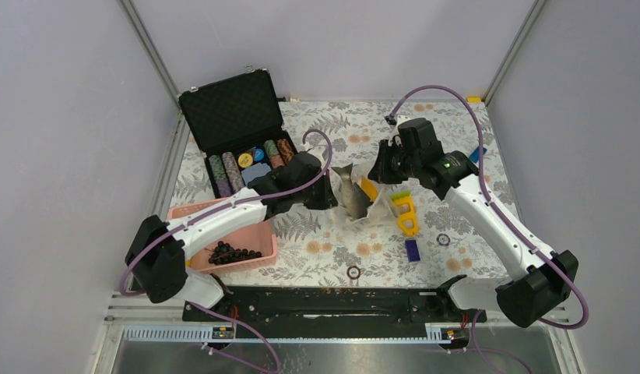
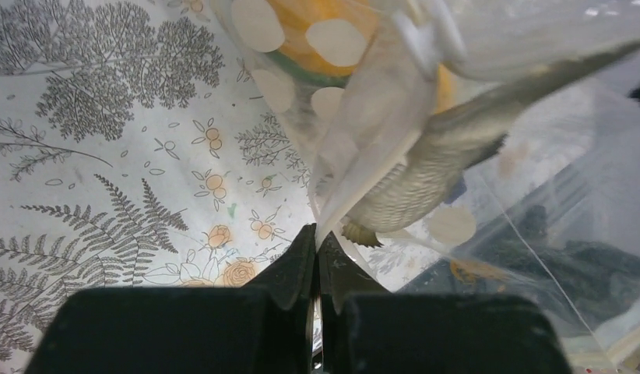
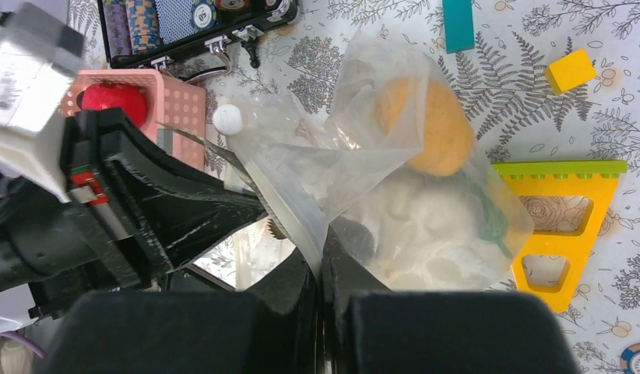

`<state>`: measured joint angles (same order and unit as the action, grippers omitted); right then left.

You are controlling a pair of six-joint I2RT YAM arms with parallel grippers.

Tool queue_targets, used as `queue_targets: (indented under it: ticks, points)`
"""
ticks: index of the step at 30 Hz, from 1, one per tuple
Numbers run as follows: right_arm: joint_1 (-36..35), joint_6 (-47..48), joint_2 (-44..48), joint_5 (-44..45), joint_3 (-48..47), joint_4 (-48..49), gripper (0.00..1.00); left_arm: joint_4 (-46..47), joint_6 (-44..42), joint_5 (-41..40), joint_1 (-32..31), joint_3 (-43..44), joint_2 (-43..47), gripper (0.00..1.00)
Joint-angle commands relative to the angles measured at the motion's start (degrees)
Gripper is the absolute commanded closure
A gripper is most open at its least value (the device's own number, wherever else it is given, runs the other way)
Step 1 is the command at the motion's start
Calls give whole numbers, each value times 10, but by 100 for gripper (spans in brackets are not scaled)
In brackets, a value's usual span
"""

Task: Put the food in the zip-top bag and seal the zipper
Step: Adjust the zipper food storage bag at the center of the board.

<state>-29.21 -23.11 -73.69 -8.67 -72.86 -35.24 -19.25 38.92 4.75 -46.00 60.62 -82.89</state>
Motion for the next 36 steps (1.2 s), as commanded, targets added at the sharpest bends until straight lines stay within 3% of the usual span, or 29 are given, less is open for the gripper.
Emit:
queue_targets:
  ticks: [1, 7, 12, 16, 27, 32, 33, 34, 36]
  points:
    - [6, 23, 8, 1, -11, 9, 97, -6, -30, -17, 2, 55, 57, 100]
    - [5, 49, 2, -59, -32, 29, 96, -15, -73, -36, 1, 123, 80, 100]
    - [6, 56, 11, -50, -48, 39, 96, -30, -100, -75, 1, 179, 76, 100]
    - [6, 59, 28, 11, -41, 38, 95, -34, -108, -121, 1, 184, 82, 100]
    - [6, 38, 6, 4, -51, -29, 94, -103, -76, -185, 6, 181, 40, 96]
    - [5, 28, -12, -7, -30, -33, 95, -118, -69, -164, 13, 185, 14, 78]
    - [6, 28, -15, -7, -27, -27, 95, -119, -67, -158, 14, 182, 11, 70]
    - [6, 28, -18, -6, -25, -26, 95, -120, -64, -150, 16, 181, 9, 59]
    - [7, 29, -24, -4, -25, -26, 95, -129, -60, -136, 22, 185, 8, 22]
